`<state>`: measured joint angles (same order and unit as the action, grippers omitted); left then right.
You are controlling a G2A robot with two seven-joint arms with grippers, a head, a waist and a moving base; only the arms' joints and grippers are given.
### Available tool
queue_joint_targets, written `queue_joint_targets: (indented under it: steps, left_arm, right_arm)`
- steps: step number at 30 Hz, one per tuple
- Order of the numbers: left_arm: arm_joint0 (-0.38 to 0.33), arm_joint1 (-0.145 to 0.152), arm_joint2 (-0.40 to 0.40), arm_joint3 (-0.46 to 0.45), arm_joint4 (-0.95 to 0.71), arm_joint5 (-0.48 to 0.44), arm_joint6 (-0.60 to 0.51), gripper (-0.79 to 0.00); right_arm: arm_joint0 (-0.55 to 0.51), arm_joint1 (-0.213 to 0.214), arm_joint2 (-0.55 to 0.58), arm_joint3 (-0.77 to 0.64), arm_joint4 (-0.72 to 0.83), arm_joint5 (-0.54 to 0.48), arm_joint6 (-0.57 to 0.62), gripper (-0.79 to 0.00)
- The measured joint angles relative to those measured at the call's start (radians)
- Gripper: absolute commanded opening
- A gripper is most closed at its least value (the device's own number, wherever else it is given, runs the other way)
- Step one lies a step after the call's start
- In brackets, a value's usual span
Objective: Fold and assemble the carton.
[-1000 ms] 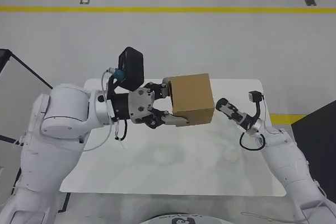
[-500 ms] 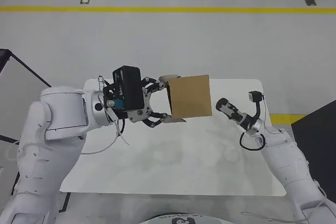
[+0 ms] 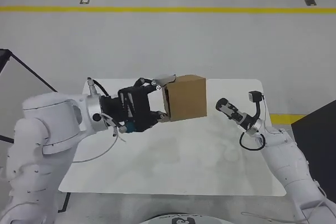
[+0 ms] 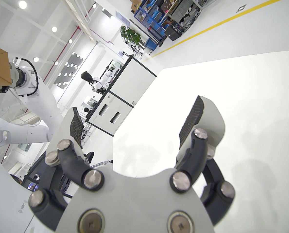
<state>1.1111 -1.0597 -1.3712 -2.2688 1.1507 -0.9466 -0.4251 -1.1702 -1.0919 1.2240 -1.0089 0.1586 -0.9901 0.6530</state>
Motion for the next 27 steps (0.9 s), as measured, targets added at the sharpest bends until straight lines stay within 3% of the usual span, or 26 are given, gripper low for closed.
queue_joint_targets:
  steps: [7,11,15,24,27]
  left_arm:
    - [0.028,0.010,0.024,-0.022,0.519,0.071,0.344,-0.785]
    - [0.062,0.022,0.048,0.016,0.786,0.192,0.594,-0.785]
    - [0.074,0.029,0.057,0.047,0.861,0.264,0.804,-0.785]
    - [0.081,0.028,0.056,0.051,0.856,0.276,0.790,-0.785]
    - [0.094,0.029,0.059,0.078,0.816,0.316,0.858,-0.785]
  right_arm:
    - [0.000,0.000,0.000,0.000,0.000,0.000,0.000,0.000]
    - [0.000,0.000,0.000,0.000,0.000,0.000,0.000,0.000]
    - [0.000,0.000,0.000,0.000,0.000,0.000,0.000,0.000]
    - [0.000,0.000,0.000,0.000,0.000,0.000,0.000,0.000]
    - [0.000,0.000,0.000,0.000,0.000,0.000,0.000,0.000]
